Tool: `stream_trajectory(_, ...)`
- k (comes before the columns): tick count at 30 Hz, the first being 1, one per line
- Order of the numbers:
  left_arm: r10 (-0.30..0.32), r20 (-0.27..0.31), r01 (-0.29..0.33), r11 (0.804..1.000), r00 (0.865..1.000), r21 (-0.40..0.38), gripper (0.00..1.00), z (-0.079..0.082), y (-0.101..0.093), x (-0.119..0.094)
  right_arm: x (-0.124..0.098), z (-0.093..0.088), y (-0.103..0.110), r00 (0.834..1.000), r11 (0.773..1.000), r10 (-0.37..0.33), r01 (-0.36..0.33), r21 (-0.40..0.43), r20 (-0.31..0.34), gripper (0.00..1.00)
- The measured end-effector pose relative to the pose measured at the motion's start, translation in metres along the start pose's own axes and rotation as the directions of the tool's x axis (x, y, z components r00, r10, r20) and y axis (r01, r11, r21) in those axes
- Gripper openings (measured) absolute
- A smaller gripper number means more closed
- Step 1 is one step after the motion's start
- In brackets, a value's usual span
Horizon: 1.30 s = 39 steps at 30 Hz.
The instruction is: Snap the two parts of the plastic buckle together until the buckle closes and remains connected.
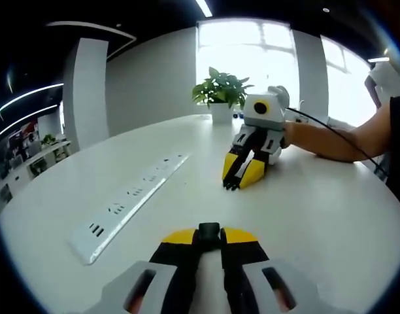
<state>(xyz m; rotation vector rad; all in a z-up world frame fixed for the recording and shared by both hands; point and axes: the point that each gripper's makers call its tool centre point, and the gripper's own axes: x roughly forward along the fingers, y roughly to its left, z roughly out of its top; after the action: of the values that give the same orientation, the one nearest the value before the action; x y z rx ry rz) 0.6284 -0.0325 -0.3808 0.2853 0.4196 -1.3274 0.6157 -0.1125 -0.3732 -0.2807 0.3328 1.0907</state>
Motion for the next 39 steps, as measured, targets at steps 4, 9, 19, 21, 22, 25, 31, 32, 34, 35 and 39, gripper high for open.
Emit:
stream_trajectory(4, -0.003, 0.001, 0.003, 1.000, 1.000, 0.002, 0.12, 0.0001, -0.0013, 0.0001, 0.0000, 0.0003, 0.0015, 1.000, 1.000, -0.001, 0.001, 0.000, -0.001, 0.14)
stream_trajectory(9, -0.004, 0.001, 0.004, 1.000, 1.000, 0.003, 0.12, 0.0000, -0.0012, 0.0004, 0.0003, 0.0001, 0.0015, 1.000, 1.000, -0.002, 0.002, -0.005, -0.001, 0.14)
stream_trajectory(19, -0.006, -0.003, 0.006, 1.000, 1.000, -0.004, 0.12, 0.0001, -0.0020, 0.0007, 0.0001, 0.0001, 0.0022, 1.000, 1.000, -0.004, 0.004, -0.008, -0.003, 0.14)
stream_trajectory(21, -0.006, -0.003, 0.006, 1.000, 1.000, -0.001, 0.12, 0.0003, -0.0021, 0.0008, 0.0001, 0.0001, 0.0023, 1.000, 1.000, -0.005, 0.005, -0.008, -0.004, 0.14)
stream_trajectory(22, -0.005, -0.003, 0.005, 1.000, 1.000, 0.000, 0.12, 0.0004, -0.0022, 0.0008, 0.0000, 0.0000, 0.0020, 1.000, 1.000, -0.005, 0.005, -0.008, -0.004, 0.14)
stream_trajectory(25, -0.004, -0.004, 0.004, 1.000, 1.000, -0.001, 0.12, 0.0005, -0.0026, 0.0008, -0.0001, 0.0000, 0.0017, 1.000, 1.000, -0.005, 0.005, -0.009, -0.005, 0.14)
stream_trajectory(31, 0.009, -0.003, -0.009, 1.000, 1.000, 0.004, 0.12, 0.0008, 0.0012, 0.0002, 0.0001, 0.0001, -0.0002, 1.000, 1.000, -0.010, 0.010, -0.011, -0.006, 0.14)
stream_trajectory(32, 0.008, -0.004, -0.008, 1.000, 1.000, 0.004, 0.12, 0.0008, 0.0015, 0.0001, 0.0001, 0.0001, -0.0001, 1.000, 1.000, -0.009, 0.009, -0.010, -0.007, 0.14)
stream_trajectory(34, 0.010, -0.004, -0.010, 1.000, 1.000, 0.005, 0.11, 0.0008, 0.0024, -0.0002, 0.0002, 0.0002, 0.0003, 1.000, 1.000, -0.008, 0.008, -0.011, -0.007, 0.14)
stream_trajectory(35, 0.008, -0.001, -0.008, 1.000, 1.000, 0.004, 0.11, 0.0012, 0.0026, -0.0007, 0.0002, 0.0003, 0.0007, 1.000, 1.000, -0.007, 0.007, -0.011, -0.007, 0.14)
stream_trajectory(39, 0.003, 0.005, -0.003, 1.000, 1.000, -0.005, 0.11, 0.0018, 0.0026, -0.0021, 0.0003, 0.0004, 0.0007, 1.000, 1.000, -0.004, 0.004, -0.011, -0.007, 0.14)
